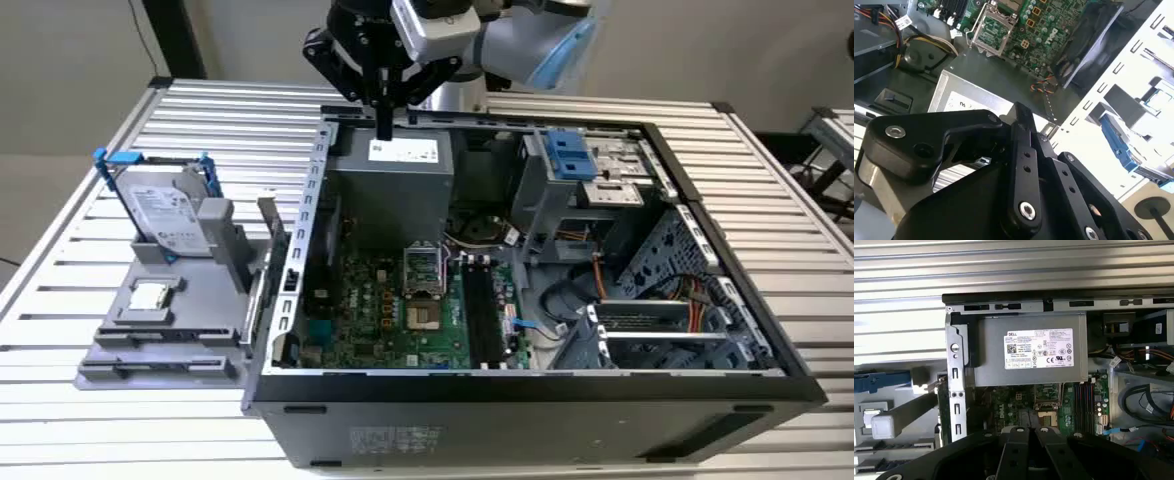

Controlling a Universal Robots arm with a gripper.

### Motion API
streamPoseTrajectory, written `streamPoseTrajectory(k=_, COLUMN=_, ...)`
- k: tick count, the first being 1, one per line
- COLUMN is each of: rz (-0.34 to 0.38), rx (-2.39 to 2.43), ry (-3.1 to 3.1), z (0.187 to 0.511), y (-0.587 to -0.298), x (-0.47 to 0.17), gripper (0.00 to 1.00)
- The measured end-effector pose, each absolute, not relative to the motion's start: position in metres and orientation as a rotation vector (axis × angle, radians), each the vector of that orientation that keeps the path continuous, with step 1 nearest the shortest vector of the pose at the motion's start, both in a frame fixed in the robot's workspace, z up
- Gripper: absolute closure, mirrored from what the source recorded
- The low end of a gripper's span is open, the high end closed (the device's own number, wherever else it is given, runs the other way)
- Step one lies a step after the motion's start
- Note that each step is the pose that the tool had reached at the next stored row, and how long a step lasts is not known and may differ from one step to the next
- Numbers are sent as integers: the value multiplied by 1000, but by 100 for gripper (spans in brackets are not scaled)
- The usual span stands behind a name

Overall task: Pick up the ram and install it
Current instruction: 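Reach for the ram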

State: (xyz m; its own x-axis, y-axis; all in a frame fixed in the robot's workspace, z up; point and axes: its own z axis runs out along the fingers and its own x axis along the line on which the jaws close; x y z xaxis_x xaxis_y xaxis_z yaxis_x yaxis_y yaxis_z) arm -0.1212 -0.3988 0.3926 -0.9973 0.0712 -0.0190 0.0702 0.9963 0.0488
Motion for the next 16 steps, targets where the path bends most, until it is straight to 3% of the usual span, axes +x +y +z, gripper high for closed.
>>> streamPoseTrajectory(k=16, rz=75, rx=111, ry=3125, z=393, y=-399, x=-121, gripper=100)
